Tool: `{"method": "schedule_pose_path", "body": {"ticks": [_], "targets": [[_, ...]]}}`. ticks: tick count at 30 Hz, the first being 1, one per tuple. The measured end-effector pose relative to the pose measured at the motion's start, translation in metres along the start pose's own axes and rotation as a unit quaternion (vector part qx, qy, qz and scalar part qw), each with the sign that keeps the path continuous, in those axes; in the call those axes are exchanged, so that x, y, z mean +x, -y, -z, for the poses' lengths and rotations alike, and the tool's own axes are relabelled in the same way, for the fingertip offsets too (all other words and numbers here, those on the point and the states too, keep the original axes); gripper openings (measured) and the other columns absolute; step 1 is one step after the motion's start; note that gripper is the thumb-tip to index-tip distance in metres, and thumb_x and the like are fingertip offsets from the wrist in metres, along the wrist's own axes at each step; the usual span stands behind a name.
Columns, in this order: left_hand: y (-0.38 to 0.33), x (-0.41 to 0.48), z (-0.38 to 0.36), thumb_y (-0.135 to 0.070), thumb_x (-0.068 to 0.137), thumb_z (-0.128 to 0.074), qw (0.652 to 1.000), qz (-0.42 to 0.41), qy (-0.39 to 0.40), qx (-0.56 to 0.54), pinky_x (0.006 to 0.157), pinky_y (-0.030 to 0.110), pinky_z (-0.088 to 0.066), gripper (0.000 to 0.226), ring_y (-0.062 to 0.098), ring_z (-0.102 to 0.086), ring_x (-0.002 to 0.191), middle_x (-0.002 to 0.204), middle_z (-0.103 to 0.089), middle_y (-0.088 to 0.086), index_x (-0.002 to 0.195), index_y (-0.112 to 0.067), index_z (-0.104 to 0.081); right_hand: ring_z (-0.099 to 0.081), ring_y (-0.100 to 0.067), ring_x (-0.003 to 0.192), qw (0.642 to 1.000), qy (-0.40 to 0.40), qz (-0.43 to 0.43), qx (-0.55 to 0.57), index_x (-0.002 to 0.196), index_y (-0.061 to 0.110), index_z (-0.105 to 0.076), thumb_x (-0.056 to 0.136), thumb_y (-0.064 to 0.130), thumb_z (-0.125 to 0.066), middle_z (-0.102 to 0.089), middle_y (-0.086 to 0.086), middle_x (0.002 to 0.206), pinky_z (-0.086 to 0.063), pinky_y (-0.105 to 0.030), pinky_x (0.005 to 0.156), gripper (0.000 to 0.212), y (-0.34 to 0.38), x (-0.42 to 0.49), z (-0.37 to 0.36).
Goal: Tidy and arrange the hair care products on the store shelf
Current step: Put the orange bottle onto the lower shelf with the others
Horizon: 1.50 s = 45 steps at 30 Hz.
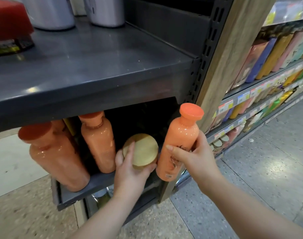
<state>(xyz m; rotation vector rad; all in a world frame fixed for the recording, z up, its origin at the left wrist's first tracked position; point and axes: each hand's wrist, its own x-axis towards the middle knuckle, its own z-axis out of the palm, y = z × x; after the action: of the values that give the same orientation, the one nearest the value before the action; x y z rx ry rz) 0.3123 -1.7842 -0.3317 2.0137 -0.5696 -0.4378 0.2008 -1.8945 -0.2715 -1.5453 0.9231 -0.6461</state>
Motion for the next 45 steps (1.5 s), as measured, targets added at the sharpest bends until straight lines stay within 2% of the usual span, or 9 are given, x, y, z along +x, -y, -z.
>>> {"method": "schedule_pose_path", "body": {"ticks": [4, 11, 14, 16, 23, 29, 34, 40, 45], "targets": [[0.006, -0.028, 0.012, -0.024, 0.069, -0.078, 1.000, -0.021, 0.001, -0.018, 0.102, 0.020, -0.023, 0.083, 0.011, -0.027, 0.134, 0.149, -0.020, -0.004, 0.138, -0.036, -0.034, -0.054, 0.004, 0.094, 0.997, 0.028, 0.033, -0.057, 0.110, 0.039, -0.043, 0.068, 0.017, -0.081, -0.057, 0.021, 0.098, -0.045, -0.023, 0.079, 0.061, 0.008, -0.002, -0.009], [0.020, -0.064, 0.034, -0.031, 0.052, -0.087, 0.999, -0.003, 0.005, -0.038, 0.102, 0.021, -0.026, 0.089, 0.003, -0.026, 0.129, 0.139, -0.024, -0.017, 0.117, -0.057, -0.032, -0.050, 0.006, 0.086, 0.994, 0.047, 0.044, -0.084, 0.121, 0.031, -0.038, 0.071, 0.019, -0.078, -0.051, 0.023, 0.095, -0.038, -0.012, 0.069, 0.065, 0.013, 0.010, -0.044], [0.024, -0.070, 0.046, -0.063, 0.028, -0.068, 0.999, 0.024, 0.002, -0.034, 0.100, 0.022, -0.030, 0.099, 0.009, -0.027, 0.134, 0.148, -0.023, -0.010, 0.117, -0.062, -0.025, -0.053, -0.009, 0.094, 0.995, 0.054, 0.039, -0.079, 0.129, 0.021, -0.037, 0.072, 0.020, -0.078, -0.054, 0.007, 0.105, -0.040, -0.017, 0.074, 0.070, 0.013, 0.014, -0.065], [0.026, -0.071, 0.053, -0.066, 0.025, -0.060, 0.999, 0.035, -0.009, -0.036, 0.096, 0.019, -0.027, 0.099, 0.004, -0.028, 0.130, 0.146, -0.023, -0.012, 0.116, -0.063, -0.022, -0.053, -0.013, 0.097, 0.995, 0.050, 0.040, -0.071, 0.129, 0.017, -0.038, 0.072, 0.020, -0.078, -0.054, 0.002, 0.108, -0.041, -0.018, 0.072, 0.070, 0.014, 0.020, -0.077], [0.040, -0.065, 0.066, -0.026, 0.060, -0.084, 0.999, 0.027, -0.023, -0.028, 0.093, 0.014, -0.022, 0.087, -0.008, -0.021, 0.114, 0.129, -0.017, -0.023, 0.122, -0.055, -0.032, -0.056, -0.021, 0.099, 0.994, 0.039, 0.038, -0.099, 0.127, 0.014, -0.038, 0.070, 0.022, -0.077, -0.056, -0.002, 0.106, -0.045, -0.032, 0.082, 0.069, 0.021, 0.043, -0.114], [0.041, -0.067, 0.071, -0.032, 0.062, -0.083, 0.999, 0.031, -0.005, -0.021, 0.095, 0.016, -0.023, 0.087, -0.008, -0.019, 0.113, 0.129, -0.014, -0.026, 0.128, -0.054, -0.029, -0.052, -0.020, 0.101, 0.993, 0.054, 0.004, -0.109, 0.130, 0.017, -0.032, 0.068, 0.022, -0.079, -0.051, -0.009, 0.122, -0.044, -0.033, 0.082, 0.078, 0.019, 0.036, -0.117], [0.042, -0.070, 0.075, -0.031, 0.061, -0.083, 0.999, 0.031, 0.000, -0.024, 0.098, 0.017, -0.022, 0.088, -0.007, -0.018, 0.115, 0.130, -0.014, -0.027, 0.127, -0.053, -0.030, -0.055, -0.026, 0.112, 0.981, 0.105, -0.044, -0.157, 0.134, 0.017, -0.032, 0.071, 0.015, -0.076, -0.054, -0.005, 0.118, -0.049, -0.042, 0.094, 0.077, 0.017, 0.033, -0.109], [0.041, -0.073, 0.078, -0.026, 0.061, -0.084, 0.998, 0.027, 0.004, -0.049, 0.103, 0.020, -0.024, 0.086, -0.006, -0.020, 0.116, 0.129, -0.017, -0.024, 0.116, -0.060, -0.027, -0.059, -0.025, 0.108, 0.972, 0.092, -0.006, -0.214, 0.132, 0.018, -0.033, 0.077, 0.016, -0.073, -0.060, -0.006, 0.118, -0.050, -0.040, 0.091, 0.067, 0.011, 0.031, -0.107], [0.040, -0.075, 0.082, -0.026, 0.063, -0.083, 0.999, 0.021, 0.008, -0.041, 0.105, 0.020, -0.023, 0.085, -0.005, -0.021, 0.117, 0.130, -0.017, -0.024, 0.124, -0.054, -0.031, -0.056, -0.026, 0.114, 0.972, 0.092, -0.011, -0.214, 0.137, 0.019, -0.028, 0.080, 0.016, -0.070, -0.057, -0.008, 0.124, -0.047, -0.039, 0.093, 0.071, 0.011, 0.030, -0.108]]}}
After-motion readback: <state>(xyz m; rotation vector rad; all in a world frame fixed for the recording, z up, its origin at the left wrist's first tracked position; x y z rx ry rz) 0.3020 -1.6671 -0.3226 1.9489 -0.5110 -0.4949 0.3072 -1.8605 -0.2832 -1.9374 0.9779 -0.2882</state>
